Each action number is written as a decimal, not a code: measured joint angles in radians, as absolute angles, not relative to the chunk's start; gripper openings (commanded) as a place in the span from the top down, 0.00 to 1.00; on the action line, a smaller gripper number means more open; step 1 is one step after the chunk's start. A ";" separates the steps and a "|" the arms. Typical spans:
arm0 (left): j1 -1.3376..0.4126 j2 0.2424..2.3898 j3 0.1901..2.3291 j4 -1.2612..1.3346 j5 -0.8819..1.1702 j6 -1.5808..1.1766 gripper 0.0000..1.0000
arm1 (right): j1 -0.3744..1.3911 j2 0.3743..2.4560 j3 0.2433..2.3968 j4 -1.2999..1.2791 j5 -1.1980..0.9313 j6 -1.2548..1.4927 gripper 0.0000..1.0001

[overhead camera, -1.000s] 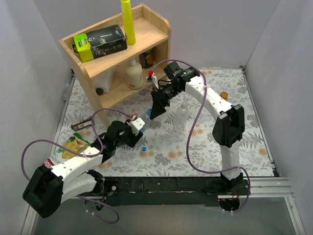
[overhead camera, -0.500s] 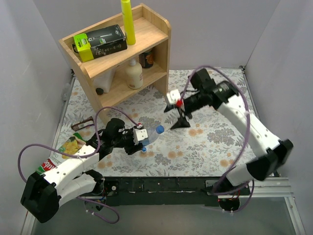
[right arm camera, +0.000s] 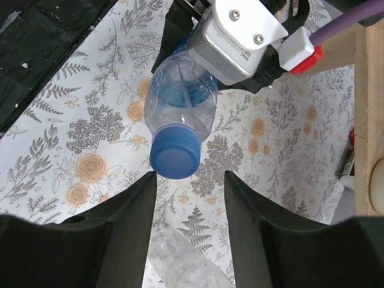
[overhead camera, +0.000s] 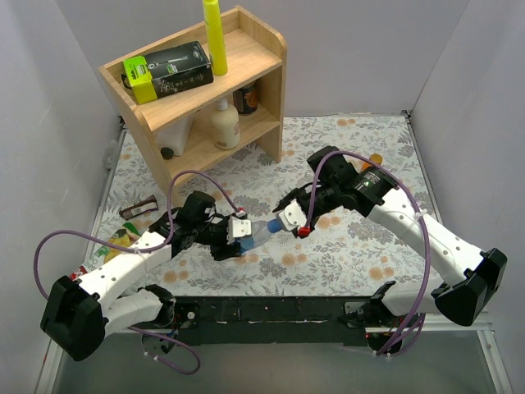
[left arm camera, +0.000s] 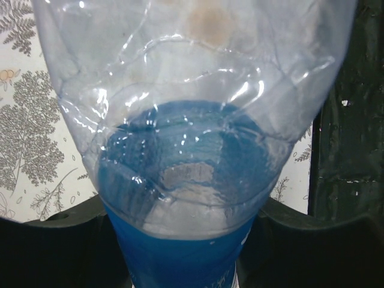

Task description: Screw on the bottle caps

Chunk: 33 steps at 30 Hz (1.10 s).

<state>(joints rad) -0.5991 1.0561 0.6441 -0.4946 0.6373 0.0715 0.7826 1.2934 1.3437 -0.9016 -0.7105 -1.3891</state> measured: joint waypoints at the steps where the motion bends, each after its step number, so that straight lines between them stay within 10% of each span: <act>1: -0.599 1.060 0.653 -0.496 0.640 0.071 1.00 | 0.786 1.293 1.341 -0.899 -0.709 -1.395 0.45; 25: -0.599 1.082 0.663 -0.485 0.644 0.035 1.00 | 0.803 1.305 1.335 -0.962 -0.714 -1.557 0.50; 33: -0.599 1.093 0.663 -0.477 0.649 0.033 1.00 | 0.802 1.312 1.341 -0.956 -0.713 -1.548 0.88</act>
